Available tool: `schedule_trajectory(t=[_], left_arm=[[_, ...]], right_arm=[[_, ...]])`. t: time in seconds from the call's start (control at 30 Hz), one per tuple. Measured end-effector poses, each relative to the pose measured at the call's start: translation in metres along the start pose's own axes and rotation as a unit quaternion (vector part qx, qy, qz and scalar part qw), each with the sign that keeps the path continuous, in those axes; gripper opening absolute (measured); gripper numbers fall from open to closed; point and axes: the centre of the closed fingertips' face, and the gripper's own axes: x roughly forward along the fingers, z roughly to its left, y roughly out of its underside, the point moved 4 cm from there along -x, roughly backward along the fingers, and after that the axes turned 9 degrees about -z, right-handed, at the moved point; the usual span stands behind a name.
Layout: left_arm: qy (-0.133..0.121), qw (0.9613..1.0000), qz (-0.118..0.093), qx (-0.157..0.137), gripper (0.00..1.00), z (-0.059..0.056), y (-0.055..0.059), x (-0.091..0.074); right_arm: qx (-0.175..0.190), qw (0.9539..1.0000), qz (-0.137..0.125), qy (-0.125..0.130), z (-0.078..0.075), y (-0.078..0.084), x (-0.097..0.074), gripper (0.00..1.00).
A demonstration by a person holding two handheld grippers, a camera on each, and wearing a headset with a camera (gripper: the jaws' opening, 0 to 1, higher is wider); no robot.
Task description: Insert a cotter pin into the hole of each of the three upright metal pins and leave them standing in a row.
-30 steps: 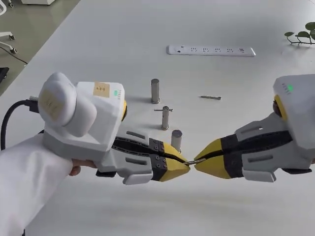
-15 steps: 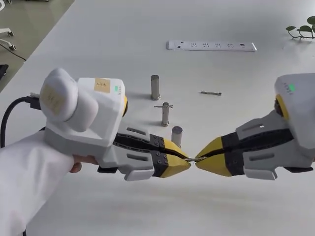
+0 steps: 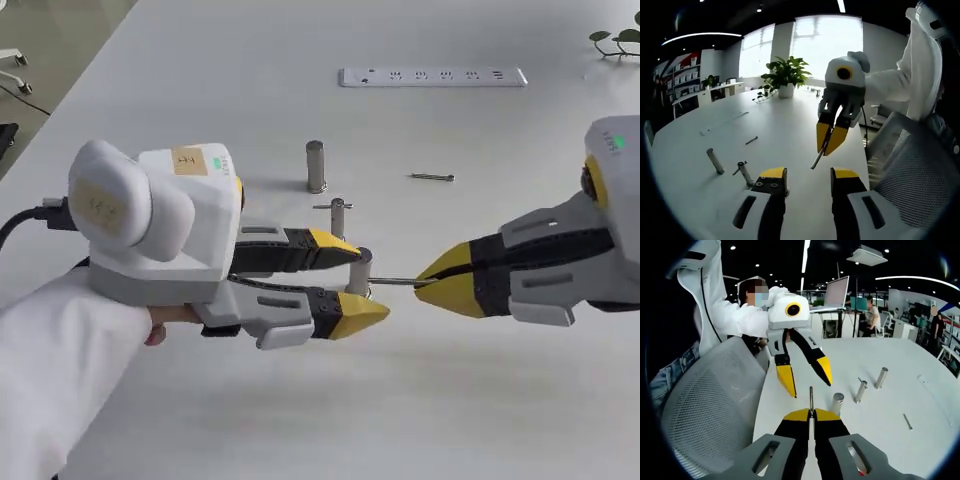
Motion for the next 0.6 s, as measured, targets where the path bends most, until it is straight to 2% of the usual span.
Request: schedule_trajectory(t=[0.1, 0.23, 0.4, 0.6], left_arm=[[-0.033, 0.9992, 0.015, 0.013, 0.35, 0.011, 0.007, 0.0], [-0.053, 0.9984, 0.02, 0.001, 0.37, 0.018, 0.016, 0.005], [-0.057, 0.9979, 0.031, -0.011, 0.36, 0.02, 0.027, 0.015], [-0.064, 0.9974, 0.029, -0.014, 0.33, 0.027, 0.028, 0.023]], right_arm=[[0.001, 0.9999, 0.006, 0.011, -0.01, 0.006, -0.001, 0.0], [0.007, 0.9997, 0.012, 0.022, -0.022, 0.014, 0.001, 0.0], [0.014, 0.9995, 0.015, 0.024, -0.036, 0.025, 0.003, 0.0], [0.014, 0.9995, 0.02, 0.02, -0.044, 0.03, 0.005, 0.0]])
